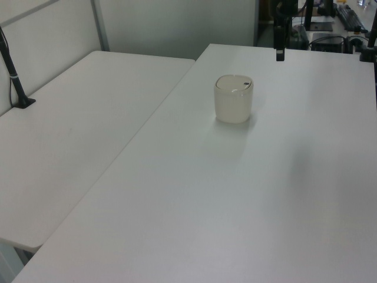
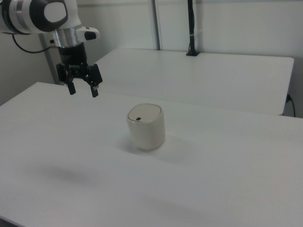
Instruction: Open the trash bin
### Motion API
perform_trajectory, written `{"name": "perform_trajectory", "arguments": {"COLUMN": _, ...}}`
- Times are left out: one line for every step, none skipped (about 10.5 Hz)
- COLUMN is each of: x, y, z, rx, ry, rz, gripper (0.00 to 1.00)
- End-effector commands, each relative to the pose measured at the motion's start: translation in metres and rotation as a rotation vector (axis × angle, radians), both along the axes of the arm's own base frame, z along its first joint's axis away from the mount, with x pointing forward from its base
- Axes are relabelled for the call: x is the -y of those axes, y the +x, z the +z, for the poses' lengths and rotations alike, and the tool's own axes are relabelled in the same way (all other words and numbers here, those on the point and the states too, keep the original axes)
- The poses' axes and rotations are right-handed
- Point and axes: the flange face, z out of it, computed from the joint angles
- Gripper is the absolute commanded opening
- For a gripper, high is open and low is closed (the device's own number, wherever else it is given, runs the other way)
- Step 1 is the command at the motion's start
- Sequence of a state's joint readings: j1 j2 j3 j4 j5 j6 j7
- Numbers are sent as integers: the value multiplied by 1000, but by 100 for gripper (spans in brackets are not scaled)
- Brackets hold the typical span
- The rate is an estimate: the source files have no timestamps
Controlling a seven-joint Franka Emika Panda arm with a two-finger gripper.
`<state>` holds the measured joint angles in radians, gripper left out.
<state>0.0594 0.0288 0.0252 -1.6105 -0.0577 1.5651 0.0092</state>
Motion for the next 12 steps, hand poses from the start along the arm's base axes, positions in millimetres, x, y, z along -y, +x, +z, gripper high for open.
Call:
{"name": "perform_trajectory", "arguments": {"x": 1, "y": -6, "z": 5, "rx": 15, "ry": -15, "rz": 9, "gripper": 68}}
{"name": "perform_trajectory", "arguments": {"x": 0, "y": -6, "z": 4, "rx": 12, "ry": -13, "rz": 12, "gripper": 41}}
{"name": "perform_trajectory", "arguments": {"x": -1, "y": -6, "z": 3, "rx": 4, "ry": -12, "rz": 13, "gripper": 21}}
{"name": "perform_trajectory", "arguments": {"x": -2, "y": -6, "z": 3, "rx": 4, "ry": -11, "rz": 14, "gripper": 4}}
{"name": "perform_trajectory", "arguments": {"x": -2, "y": -6, "z": 3, "rx": 4, "ry": -11, "rz": 16, "gripper": 0}}
{"name": "perform_trajectory", "arguments": {"x": -1, "y": -6, "z": 3, "rx": 5, "ry": -11, "rz": 15, "gripper": 0}}
{"name": "perform_trajectory", "arguments": {"x": 0, "y": -4, "z": 3, "rx": 13, "ry": -10, "rz": 14, "gripper": 0}}
{"name": "perform_trajectory", "arguments": {"x": 0, "y": -2, "z": 1, "rx": 19, "ry": -8, "rz": 11, "gripper": 0}}
{"name": "perform_trajectory", "arguments": {"x": 3, "y": 4, "z": 1, "rx": 54, "ry": -4, "rz": 6, "gripper": 0}}
{"name": "perform_trajectory", "arguments": {"x": 7, "y": 10, "z": 2, "rx": 85, "ry": -3, "rz": -6, "gripper": 0}}
{"name": "perform_trajectory", "arguments": {"x": 16, "y": 18, "z": -5, "rx": 100, "ry": -1, "rz": -24, "gripper": 0}}
{"name": "perform_trajectory", "arguments": {"x": 21, "y": 28, "z": -14, "rx": 122, "ry": -4, "rz": -31, "gripper": 0}}
